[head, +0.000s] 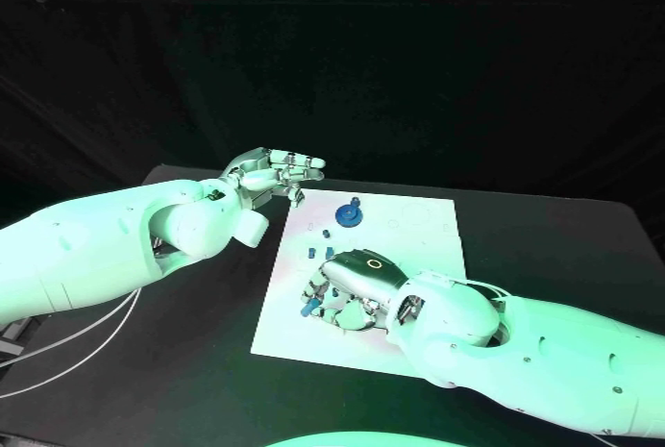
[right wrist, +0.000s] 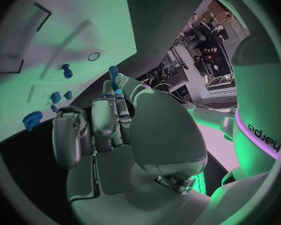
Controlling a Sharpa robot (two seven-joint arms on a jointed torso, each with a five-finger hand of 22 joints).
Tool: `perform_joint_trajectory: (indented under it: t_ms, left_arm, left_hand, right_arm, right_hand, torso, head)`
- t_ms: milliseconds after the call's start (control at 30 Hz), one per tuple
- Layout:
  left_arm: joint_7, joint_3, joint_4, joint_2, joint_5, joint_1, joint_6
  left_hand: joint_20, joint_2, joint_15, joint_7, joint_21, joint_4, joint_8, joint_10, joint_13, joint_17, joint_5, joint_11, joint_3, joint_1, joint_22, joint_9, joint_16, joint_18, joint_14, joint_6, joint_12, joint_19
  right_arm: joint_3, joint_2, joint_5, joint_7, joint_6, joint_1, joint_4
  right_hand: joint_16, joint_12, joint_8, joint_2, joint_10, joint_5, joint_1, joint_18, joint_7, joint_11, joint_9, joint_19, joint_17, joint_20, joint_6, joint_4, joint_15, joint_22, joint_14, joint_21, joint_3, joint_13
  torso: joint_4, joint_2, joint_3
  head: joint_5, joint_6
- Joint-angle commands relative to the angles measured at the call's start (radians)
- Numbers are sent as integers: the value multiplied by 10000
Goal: Assemble the parts on the task board
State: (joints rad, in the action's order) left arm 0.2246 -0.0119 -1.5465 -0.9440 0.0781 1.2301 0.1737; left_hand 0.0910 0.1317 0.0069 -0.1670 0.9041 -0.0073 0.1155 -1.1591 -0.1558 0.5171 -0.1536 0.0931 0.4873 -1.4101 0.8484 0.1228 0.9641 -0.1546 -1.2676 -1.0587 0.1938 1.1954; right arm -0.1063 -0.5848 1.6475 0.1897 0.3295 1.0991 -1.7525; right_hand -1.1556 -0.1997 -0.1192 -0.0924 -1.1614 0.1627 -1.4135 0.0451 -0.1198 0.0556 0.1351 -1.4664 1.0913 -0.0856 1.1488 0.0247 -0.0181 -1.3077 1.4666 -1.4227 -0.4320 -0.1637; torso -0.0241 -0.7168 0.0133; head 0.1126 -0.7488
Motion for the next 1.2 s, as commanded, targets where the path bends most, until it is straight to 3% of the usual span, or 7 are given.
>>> perform_joint_trajectory:
  t_ms: [33, 433, 733, 1000, 1200]
  left_arm:
    - [38, -4, -33, 21, 35, 3, -188]
    - [26, -4, -23, 32, 35, 4, -196]
    - [22, -4, -3, 35, 35, 4, -195]
    - [25, -4, 9, 54, 35, 4, -203]
    - [12, -4, 17, 74, 45, 4, -224]
  left_hand:
    - [10, -69, 8, -47, -23, -45, -52, 94, -16, -10, -28, 4, -15, 36, -8, -10, -64, -114, 66, 46, 52, -49]
    - [10, -69, 8, -47, -23, -45, -52, 94, -16, -10, -28, 4, -15, 36, -8, -10, -64, -114, 66, 46, 52, -49]
    - [11, -79, 8, -48, -43, -61, -55, 108, -19, -31, -27, 4, -18, 37, -22, -15, -64, -115, 71, 54, 65, -38]
    - [11, -79, 8, -48, -43, -61, -55, 108, -19, -31, -27, 4, -18, 37, -22, -15, -64, -115, 71, 54, 65, -38]
    - [11, -79, 8, -48, -43, -61, -55, 108, -19, -31, -27, 4, -18, 37, -22, -15, -64, -115, 71, 54, 65, -38]
  right_arm:
    - [-8, 124, 328, -127, -174, -75, 178]
    - [-46, 375, 633, 90, -626, -169, 668]
    - [-52, 305, 966, 343, -702, -174, 706]
    - [-52, 336, 1192, 575, -730, -174, 750]
    - [-52, 382, 1472, 796, -611, -175, 751]
  right_hand:
    - [-60, 51, -15, 87, -32, 56, -21, -139, -6, 12, 88, -540, -9, 85, 87, -59, -76, -2015, 280, 35, -18, 10]
    - [-58, 61, -12, 80, -33, 62, -14, -137, -9, 17, 92, -537, -13, 85, 86, -61, -73, -2012, 278, 43, -12, 13]
    - [-80, 70, -12, 88, -39, 73, -4, -144, -13, 20, 97, -547, 10, 83, 89, -58, -69, -2026, 281, 12, -10, 15]
    - [-111, 76, -16, 88, -53, 79, 8, -169, -12, 20, 105, -588, 44, 81, 100, -57, -67, -2078, 286, -112, -3, 15]
    - [-116, 79, -18, 94, -63, 83, 13, -170, -11, 19, 109, -589, 47, 80, 106, -56, -66, -2079, 287, -114, -2, 15]
  torso:
    - [3, 6, 9]
    - [12, 7, 13]
    - [-6, 3, 27]
    - [18, 12, 15]
    - [3, 7, 17]
  head:
    - [27, -11]
    - [65, -49]
    - [66, -43]
    - [72, -23]
    - [55, -13]
